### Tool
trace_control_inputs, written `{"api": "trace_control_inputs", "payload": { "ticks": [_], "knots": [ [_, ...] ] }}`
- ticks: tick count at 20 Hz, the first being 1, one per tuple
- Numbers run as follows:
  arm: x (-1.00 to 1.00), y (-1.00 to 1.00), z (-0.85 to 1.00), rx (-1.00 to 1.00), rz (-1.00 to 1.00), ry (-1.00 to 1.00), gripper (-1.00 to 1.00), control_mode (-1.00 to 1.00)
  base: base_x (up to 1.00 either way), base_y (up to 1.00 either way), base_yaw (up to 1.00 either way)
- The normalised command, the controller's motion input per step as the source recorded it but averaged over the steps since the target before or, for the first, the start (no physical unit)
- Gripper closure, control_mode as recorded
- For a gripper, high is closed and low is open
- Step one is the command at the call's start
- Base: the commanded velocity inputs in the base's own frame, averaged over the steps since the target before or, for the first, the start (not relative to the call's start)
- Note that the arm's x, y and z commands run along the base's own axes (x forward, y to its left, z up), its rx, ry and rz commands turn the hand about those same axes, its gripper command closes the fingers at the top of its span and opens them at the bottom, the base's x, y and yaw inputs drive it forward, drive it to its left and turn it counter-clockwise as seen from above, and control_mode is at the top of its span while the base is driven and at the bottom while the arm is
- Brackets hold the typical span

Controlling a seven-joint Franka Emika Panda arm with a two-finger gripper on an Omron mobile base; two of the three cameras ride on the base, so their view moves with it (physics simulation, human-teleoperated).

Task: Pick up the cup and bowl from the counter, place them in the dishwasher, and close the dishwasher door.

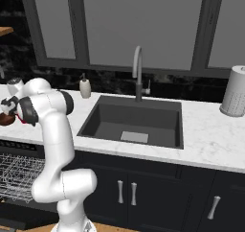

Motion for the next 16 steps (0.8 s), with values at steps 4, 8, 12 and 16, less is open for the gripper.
{"api": "trace_control_inputs", "payload": {
  "ticks": [4, 8, 12, 16],
  "knots": [
    [-0.51, -0.71, 0.17, 0.13, -0.04, 0.0, 1.0, -1.0, 0.0, 0.0, 0.0],
    [-0.99, -0.98, 0.14, 0.28, -0.09, 0.0, 1.0, -1.0, 0.0, 0.0, 0.0],
    [-1.0, -0.78, 0.02, 0.25, -0.07, 0.0, 1.0, -1.0, 0.0, 0.0, 0.0],
    [-1.0, -0.55, 0.01, 0.22, -0.02, 0.0, 1.0, -1.0, 0.0, 0.0, 0.0]
  ]
}}
